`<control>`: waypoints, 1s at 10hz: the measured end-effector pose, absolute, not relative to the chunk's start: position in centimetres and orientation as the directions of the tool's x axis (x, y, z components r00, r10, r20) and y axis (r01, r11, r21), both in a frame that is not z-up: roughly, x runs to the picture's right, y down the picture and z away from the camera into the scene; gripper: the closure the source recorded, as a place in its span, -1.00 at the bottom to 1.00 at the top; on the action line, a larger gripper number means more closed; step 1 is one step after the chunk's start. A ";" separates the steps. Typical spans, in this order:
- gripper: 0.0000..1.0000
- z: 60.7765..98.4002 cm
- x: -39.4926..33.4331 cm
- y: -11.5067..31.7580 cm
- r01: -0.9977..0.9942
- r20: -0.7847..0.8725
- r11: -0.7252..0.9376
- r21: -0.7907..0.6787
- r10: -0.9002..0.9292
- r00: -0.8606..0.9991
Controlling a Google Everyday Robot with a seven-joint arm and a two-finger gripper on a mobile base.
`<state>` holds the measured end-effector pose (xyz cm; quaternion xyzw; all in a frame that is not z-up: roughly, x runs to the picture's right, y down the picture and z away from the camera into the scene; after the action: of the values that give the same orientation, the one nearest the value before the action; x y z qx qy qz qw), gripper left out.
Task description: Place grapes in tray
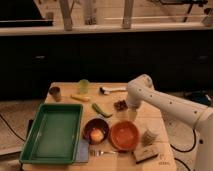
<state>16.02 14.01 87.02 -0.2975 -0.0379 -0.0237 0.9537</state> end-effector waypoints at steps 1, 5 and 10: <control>-0.60 87.0 16.0 13.6 0.067 0.087 0.828 -0.556 -0.022 0.996; -0.60 87.6 16.0 12.6 0.068 0.088 0.840 -0.539 -0.024 0.996; -0.60 89.4 15.7 12.1 0.075 0.084 0.834 -0.546 -0.034 0.996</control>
<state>15.67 12.13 89.44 -0.2863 -0.0356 -0.0283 0.9571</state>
